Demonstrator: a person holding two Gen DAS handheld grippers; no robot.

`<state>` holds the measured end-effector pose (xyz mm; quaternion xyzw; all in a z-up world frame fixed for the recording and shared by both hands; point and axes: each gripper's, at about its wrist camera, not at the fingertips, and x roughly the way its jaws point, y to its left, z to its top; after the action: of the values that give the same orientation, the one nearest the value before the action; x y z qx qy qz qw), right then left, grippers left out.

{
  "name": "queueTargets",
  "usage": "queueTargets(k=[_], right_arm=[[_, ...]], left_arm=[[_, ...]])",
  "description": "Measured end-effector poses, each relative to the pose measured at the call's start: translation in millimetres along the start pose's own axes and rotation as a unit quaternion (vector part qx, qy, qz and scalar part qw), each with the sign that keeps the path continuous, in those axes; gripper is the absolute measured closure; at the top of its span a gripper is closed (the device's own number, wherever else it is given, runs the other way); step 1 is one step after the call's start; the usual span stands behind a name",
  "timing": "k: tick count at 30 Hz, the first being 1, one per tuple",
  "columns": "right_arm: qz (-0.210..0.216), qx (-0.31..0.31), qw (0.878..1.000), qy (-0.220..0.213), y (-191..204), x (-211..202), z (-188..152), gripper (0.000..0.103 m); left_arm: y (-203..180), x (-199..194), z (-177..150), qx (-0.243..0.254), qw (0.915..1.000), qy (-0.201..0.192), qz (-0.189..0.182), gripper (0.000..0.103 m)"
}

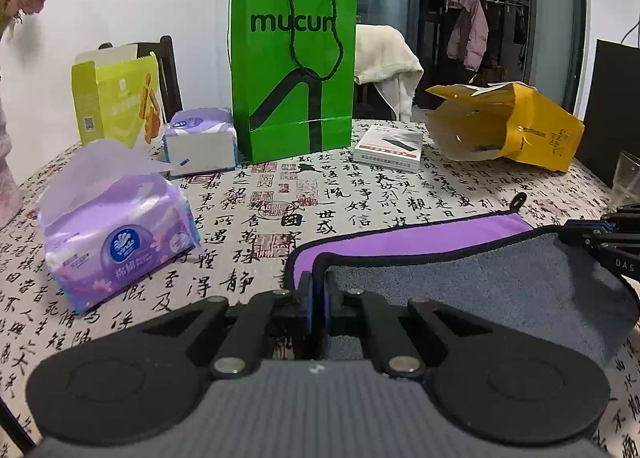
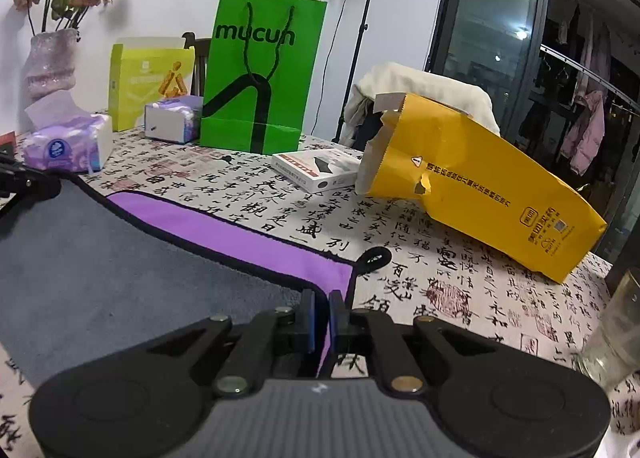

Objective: Fold towel

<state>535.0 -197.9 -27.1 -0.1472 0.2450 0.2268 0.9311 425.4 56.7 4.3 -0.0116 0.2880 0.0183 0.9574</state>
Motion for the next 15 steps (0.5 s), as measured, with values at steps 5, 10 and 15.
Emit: queueTargets(k=[5,10,15], right_arm=[[0.004,0.005,1.0,0.007,-7,19,5,0.096],[0.007,0.01,1.0,0.009,-13,37,12,0.096],[0.007,0.011,1.0,0.008,-18,53,18,0.096]], left_arm=[[8,16,10,-0.013,0.9999,-0.001,-0.007,0.097],[13,30,18,-0.012,0.9998,0.001,-0.013,0.097],[16,44,24,-0.012,0.9998,0.003,-0.014,0.097]])
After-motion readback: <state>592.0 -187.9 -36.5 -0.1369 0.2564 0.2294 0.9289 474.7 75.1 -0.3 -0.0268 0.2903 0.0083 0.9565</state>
